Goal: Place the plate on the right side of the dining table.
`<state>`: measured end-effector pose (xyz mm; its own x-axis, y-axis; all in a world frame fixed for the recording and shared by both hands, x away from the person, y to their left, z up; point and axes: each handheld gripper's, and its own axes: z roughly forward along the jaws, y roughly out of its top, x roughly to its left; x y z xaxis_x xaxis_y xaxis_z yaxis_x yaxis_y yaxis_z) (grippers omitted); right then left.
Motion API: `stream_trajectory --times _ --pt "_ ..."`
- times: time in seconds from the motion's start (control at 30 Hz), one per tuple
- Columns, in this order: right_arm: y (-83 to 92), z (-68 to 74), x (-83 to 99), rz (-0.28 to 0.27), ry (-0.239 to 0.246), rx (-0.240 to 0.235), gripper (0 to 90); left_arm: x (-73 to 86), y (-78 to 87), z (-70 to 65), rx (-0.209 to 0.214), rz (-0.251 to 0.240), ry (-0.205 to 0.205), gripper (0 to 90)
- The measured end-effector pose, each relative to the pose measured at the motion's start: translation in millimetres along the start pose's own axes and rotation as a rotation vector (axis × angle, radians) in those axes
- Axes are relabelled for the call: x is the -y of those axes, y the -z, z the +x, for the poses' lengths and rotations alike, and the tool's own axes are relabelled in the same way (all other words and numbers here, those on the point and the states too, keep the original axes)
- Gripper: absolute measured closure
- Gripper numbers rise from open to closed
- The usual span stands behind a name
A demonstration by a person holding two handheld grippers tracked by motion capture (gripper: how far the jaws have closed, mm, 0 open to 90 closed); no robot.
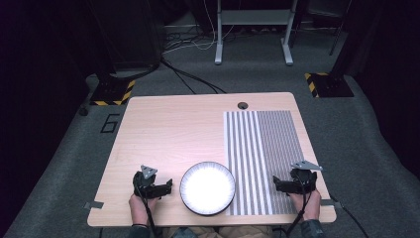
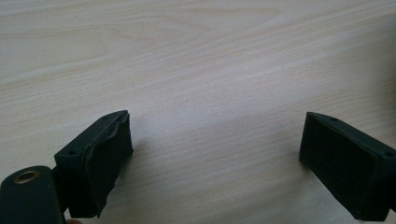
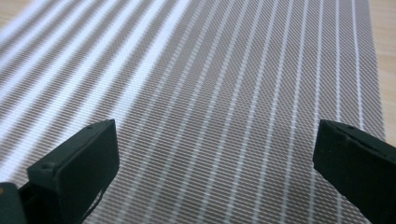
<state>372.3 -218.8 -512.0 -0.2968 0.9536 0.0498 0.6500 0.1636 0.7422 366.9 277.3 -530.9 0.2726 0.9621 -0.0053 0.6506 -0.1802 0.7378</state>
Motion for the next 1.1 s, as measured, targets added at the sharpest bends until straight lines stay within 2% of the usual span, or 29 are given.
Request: stream_trajectory --times 0.2,0.33,0.4,0.47,0.63,0.67,0.7,0.73,0.77,0.8,0.97,1.1 --pt "7.7 13.9 -7.7 -0.018 0.005 -0.043 0.0 -0.1 -0.1 -0.8 0.012 0.006 -0.008 8.0" --pt "11.0 22.5 -11.5 -0.031 0.031 -0.075 0.0 -0.3 -0.5 -1.2 0.018 0.01 -0.02 6.9" --pt "11.6 24.7 -12.4 -0.034 0.037 -0.079 0.0 -0.5 -0.6 -1.8 0.029 0.013 -0.028 4.9" --pt "12.6 32.8 -14.9 -0.035 0.06 -0.098 0.0 -0.4 -1.1 -3.9 0.05 0.013 -0.055 3.7" --pt "13.7 45.6 -17.9 -0.04 0.081 -0.131 0.0 -0.5 -0.9 -5.1 0.072 0.019 -0.065 2.0" --pt "14.2 48.0 -18.4 -0.043 0.077 -0.141 0.0 -0.3 -0.2 -4.9 0.09 0.012 -0.072 1.6" --pt "14.2 48.0 -18.4 -0.043 0.077 -0.141 0.0 -0.3 -0.2 -4.9 0.09 0.012 -0.072 1.5" --pt "14.7 51.7 -19.6 -0.048 0.08 -0.15 0.0 0.5 2.4 -3.6 0.128 -0.01 -0.06 1.6" --pt "14.7 51.7 -19.6 -0.048 0.08 -0.15 0.0 0.5 2.4 -3.6 0.128 -0.01 -0.06 1.6" --pt "14.8 55.1 -21.0 -0.048 0.083 -0.164 0.0 1.4 4.5 -2.2 0.155 -0.036 -0.04 1.6" --pt "14.2 60.9 -23.5 -0.048 0.086 -0.187 0.0 2.1 5.4 -1.7 0.163 -0.054 -0.036 1.5" --pt "13.3 71.6 -27.8 -0.052 0.085 -0.238 0.0 1.3 4.2 -4.3 0.173 -0.038 -0.059 1.3"
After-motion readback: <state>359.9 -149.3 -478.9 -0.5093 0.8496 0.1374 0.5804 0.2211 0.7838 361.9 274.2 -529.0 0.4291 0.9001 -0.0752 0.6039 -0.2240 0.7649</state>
